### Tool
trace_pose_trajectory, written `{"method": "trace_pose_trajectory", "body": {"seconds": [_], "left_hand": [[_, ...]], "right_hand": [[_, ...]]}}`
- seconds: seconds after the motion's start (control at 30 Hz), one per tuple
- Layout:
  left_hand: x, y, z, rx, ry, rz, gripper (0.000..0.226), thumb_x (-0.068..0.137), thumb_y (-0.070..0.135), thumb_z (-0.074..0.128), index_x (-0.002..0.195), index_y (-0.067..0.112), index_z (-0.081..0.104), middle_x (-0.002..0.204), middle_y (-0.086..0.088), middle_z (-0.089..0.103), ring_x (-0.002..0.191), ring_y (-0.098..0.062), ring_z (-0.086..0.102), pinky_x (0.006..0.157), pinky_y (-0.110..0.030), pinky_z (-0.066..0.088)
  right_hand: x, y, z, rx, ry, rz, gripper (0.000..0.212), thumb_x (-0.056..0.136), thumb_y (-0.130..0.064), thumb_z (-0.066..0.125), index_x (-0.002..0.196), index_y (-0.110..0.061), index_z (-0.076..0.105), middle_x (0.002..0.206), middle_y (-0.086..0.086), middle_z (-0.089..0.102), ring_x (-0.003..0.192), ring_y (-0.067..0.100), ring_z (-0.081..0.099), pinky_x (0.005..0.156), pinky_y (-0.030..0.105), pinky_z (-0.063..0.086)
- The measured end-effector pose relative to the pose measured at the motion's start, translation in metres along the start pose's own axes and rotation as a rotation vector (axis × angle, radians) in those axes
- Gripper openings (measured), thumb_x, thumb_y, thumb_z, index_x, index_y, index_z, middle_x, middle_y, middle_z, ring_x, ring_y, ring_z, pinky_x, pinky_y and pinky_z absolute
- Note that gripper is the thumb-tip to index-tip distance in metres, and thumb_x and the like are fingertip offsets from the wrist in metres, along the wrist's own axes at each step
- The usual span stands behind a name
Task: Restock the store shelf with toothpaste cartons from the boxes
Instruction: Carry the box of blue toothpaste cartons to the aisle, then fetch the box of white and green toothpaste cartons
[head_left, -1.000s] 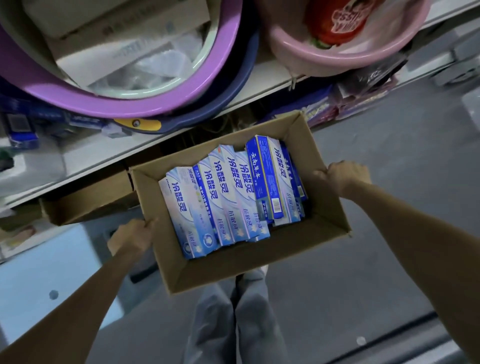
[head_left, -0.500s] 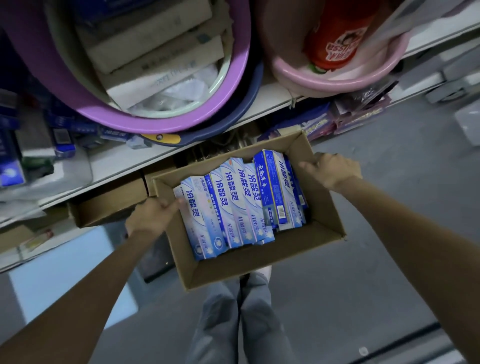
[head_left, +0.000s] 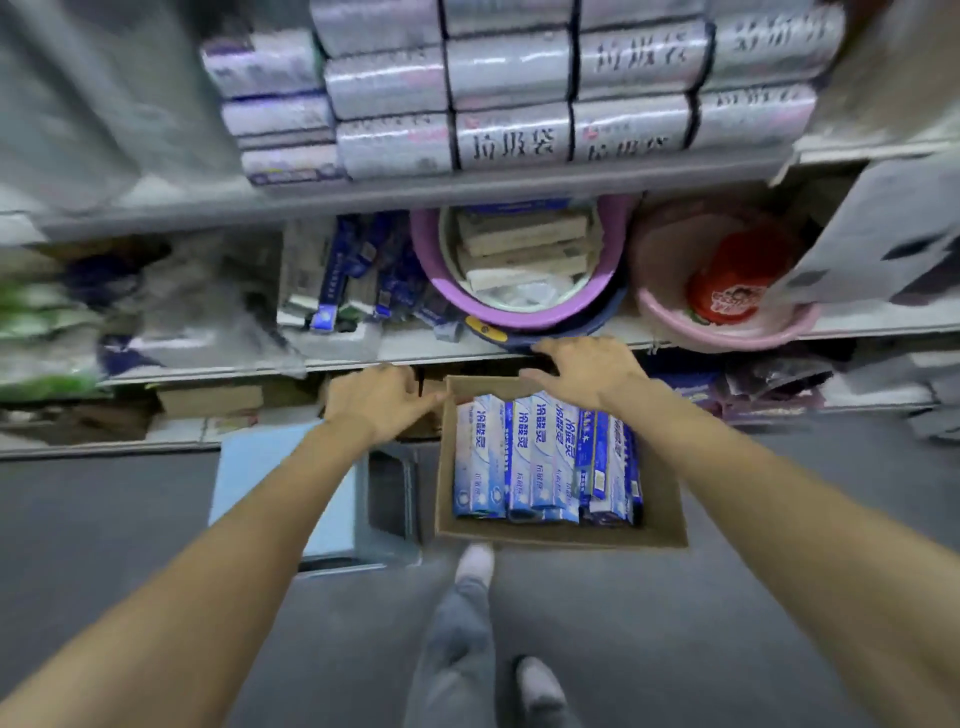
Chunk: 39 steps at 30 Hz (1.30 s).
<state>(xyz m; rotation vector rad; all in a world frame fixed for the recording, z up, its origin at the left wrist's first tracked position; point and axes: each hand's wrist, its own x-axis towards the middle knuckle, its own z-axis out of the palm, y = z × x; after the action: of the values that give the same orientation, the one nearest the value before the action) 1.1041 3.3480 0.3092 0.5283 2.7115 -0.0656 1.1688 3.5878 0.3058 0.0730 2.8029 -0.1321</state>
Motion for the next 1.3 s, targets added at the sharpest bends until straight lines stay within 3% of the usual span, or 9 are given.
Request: {"method": "trace_pose_trajectory", "body": {"seconds": [0.1, 0.3, 0.5, 0.63, 0.9, 1.07, 1.3], "left_hand": [[-0.061, -0.037, -0.035, -0.017, 0.055, -0.069, 0.057, 0.087, 0.072, 0.039, 0.103, 0.022, 0.063, 0.109, -0.005, 0.066, 0.103, -0.027, 0.06, 0.078, -0.033, 0.04], [-0.178, -0.156, -0.115, 0.018, 0.232, -0.219, 0.061, 0.089, 0.07, 0.038, 0.128, 0.026, 0.053, 0.127, -0.003, 0.061, 0.117, -0.024, 0.056, 0.087, -0.035, 0.044], [-0.293, -0.311, -0.176, 0.048, 0.351, -0.443, 0.068, 0.09, 0.07, 0.033, 0.137, 0.024, 0.047, 0.134, -0.005, 0.055, 0.122, -0.026, 0.052, 0.092, -0.036, 0.045], [-0.375, -0.427, -0.196, 0.106, 0.367, -0.598, 0.069, 0.09, 0.071, 0.031, 0.134, 0.02, 0.049, 0.121, -0.006, 0.059, 0.111, -0.026, 0.056, 0.086, -0.038, 0.044], [-0.532, -0.652, -0.208, 0.127, 0.397, -0.931, 0.067, 0.088, 0.072, 0.032, 0.128, 0.023, 0.053, 0.123, -0.005, 0.059, 0.114, -0.027, 0.055, 0.085, -0.037, 0.043], [-0.582, -0.75, -0.203, 0.1, 0.384, -1.016, 0.065, 0.089, 0.07, 0.034, 0.13, 0.024, 0.052, 0.128, -0.005, 0.056, 0.12, -0.027, 0.05, 0.094, -0.038, 0.039], [-0.615, -0.919, -0.191, -0.044, 0.343, -1.132, 0.068, 0.088, 0.073, 0.033, 0.129, 0.022, 0.051, 0.126, -0.002, 0.058, 0.119, -0.024, 0.053, 0.089, -0.036, 0.044]], "right_hand": [[-0.014, -0.04, -0.047, -0.073, 0.061, -0.151, 0.054, 0.093, -0.063, 0.031, 0.133, -0.03, 0.049, 0.125, 0.009, 0.061, 0.115, 0.03, 0.056, 0.09, 0.037, 0.04], [-0.017, -0.17, -0.152, -0.193, 0.141, -0.406, 0.063, 0.091, -0.068, 0.029, 0.14, -0.03, 0.042, 0.134, 0.006, 0.056, 0.12, 0.028, 0.053, 0.094, 0.038, 0.04], [-0.016, -0.38, -0.23, -0.272, 0.208, -0.73, 0.065, 0.091, -0.068, 0.031, 0.143, -0.031, 0.037, 0.141, 0.005, 0.05, 0.126, 0.028, 0.049, 0.099, 0.039, 0.041], [-0.019, -0.546, -0.267, -0.329, 0.237, -0.921, 0.067, 0.09, -0.068, 0.032, 0.146, -0.031, 0.032, 0.144, 0.008, 0.046, 0.128, 0.028, 0.046, 0.1, 0.038, 0.038], [-0.055, -0.869, -0.287, -0.346, 0.344, -1.184, 0.068, 0.091, -0.068, 0.031, 0.146, -0.029, 0.032, 0.145, 0.008, 0.044, 0.129, 0.028, 0.045, 0.101, 0.038, 0.037], [-0.06, -1.005, -0.284, -0.484, 0.383, -1.328, 0.066, 0.091, -0.066, 0.033, 0.145, -0.028, 0.033, 0.143, 0.007, 0.045, 0.13, 0.026, 0.042, 0.104, 0.039, 0.031], [-0.031, -1.208, -0.287, -0.438, 0.357, -1.424, 0.068, 0.091, -0.065, 0.034, 0.147, -0.027, 0.03, 0.142, 0.007, 0.045, 0.13, 0.027, 0.043, 0.102, 0.04, 0.035]]}}
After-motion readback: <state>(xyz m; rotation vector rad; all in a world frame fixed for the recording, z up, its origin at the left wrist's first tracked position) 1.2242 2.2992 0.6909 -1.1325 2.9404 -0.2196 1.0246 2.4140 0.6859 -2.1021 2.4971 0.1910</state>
